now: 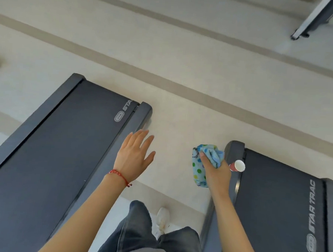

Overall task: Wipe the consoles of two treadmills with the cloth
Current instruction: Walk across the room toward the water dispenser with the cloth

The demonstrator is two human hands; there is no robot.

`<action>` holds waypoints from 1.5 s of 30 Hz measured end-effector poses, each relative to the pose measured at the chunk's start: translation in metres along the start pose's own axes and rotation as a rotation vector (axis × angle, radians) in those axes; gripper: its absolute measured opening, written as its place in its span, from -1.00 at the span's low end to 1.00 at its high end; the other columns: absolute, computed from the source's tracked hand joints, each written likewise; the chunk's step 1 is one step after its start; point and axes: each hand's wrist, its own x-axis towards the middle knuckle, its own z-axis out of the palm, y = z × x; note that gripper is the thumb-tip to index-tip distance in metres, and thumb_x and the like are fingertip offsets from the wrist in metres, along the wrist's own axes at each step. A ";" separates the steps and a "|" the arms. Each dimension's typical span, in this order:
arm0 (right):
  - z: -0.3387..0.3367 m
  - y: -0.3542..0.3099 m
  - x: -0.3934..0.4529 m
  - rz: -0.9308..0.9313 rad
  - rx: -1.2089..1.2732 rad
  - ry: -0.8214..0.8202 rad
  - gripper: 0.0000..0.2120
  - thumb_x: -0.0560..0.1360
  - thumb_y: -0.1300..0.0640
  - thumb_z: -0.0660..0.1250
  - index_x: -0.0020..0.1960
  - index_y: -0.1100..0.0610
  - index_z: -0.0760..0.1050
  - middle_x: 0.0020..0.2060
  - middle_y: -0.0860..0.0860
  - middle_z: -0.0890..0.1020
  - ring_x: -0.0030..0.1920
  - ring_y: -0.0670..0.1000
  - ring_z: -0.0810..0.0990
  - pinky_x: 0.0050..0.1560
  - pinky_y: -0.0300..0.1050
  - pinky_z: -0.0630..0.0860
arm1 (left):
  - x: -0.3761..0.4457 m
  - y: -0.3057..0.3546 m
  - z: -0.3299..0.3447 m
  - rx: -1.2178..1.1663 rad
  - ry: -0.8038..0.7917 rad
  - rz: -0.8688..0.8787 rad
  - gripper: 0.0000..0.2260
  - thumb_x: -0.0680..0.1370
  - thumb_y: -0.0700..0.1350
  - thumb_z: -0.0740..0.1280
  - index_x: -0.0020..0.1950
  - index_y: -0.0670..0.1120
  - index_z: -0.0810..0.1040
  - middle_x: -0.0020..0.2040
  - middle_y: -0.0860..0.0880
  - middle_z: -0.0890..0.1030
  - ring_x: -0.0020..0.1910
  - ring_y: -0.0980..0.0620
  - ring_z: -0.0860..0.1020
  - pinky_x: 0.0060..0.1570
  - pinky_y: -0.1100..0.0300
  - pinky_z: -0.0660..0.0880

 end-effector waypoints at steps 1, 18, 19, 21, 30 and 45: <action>-0.001 -0.003 0.010 0.003 0.007 0.011 -0.86 0.42 0.03 0.41 -0.05 -0.01 0.53 -0.18 -0.12 0.60 -0.12 -0.13 0.57 -0.11 -0.24 0.46 | 0.012 0.001 0.002 -0.002 -0.004 0.005 -0.55 0.53 0.05 0.10 0.18 -0.23 0.53 0.17 -0.24 0.55 0.16 -0.25 0.51 0.22 -0.17 0.34; 0.091 -0.119 0.264 -0.001 -0.001 0.089 -0.81 0.42 0.05 0.42 0.00 0.04 0.51 -0.21 -0.15 0.55 -0.18 -0.15 0.53 -0.27 -0.45 0.43 | 0.320 -0.066 0.026 -0.008 0.021 0.137 -0.52 0.62 0.09 -0.03 0.20 -0.22 0.51 0.20 -0.23 0.53 0.19 -0.23 0.47 0.21 -0.13 0.40; 0.097 -0.128 0.279 -0.004 0.002 0.091 -0.81 0.42 0.05 0.42 0.00 0.04 0.50 -0.22 -0.17 0.54 -0.19 -0.19 0.52 -0.31 -0.50 0.43 | 0.340 -0.070 0.025 0.006 0.023 0.147 -0.48 0.63 0.11 -0.09 0.21 -0.21 0.50 0.21 -0.23 0.52 0.20 -0.22 0.47 0.24 -0.11 0.35; 0.105 -0.142 0.307 -0.010 0.011 0.090 -0.82 0.43 0.07 0.42 -0.01 0.04 0.50 -0.22 -0.18 0.53 -0.20 -0.24 0.50 -0.32 -0.57 0.42 | 0.379 -0.076 0.025 0.019 0.029 0.157 -0.44 0.63 0.12 -0.13 0.21 -0.22 0.50 0.21 -0.23 0.52 0.20 -0.22 0.47 0.28 -0.06 0.26; 0.101 -0.197 0.452 0.011 0.046 0.106 -0.80 0.42 0.05 0.43 0.00 0.04 0.51 -0.21 -0.18 0.56 -0.18 -0.21 0.53 -0.21 -0.36 0.44 | 0.528 -0.067 0.048 0.014 0.033 0.122 -0.57 0.55 0.04 0.10 0.20 -0.23 0.52 0.19 -0.23 0.54 0.18 -0.23 0.49 0.25 -0.03 0.25; 0.110 -0.327 0.702 -0.077 -0.039 -0.024 -0.78 0.41 0.01 0.42 0.01 0.07 0.55 -0.16 -0.06 0.60 -0.13 -0.10 0.56 -0.22 -0.37 0.44 | 0.742 -0.057 0.059 0.036 0.007 -0.080 -0.42 0.62 0.15 -0.13 0.22 -0.19 0.51 0.22 -0.20 0.53 0.20 -0.20 0.47 0.25 -0.06 0.33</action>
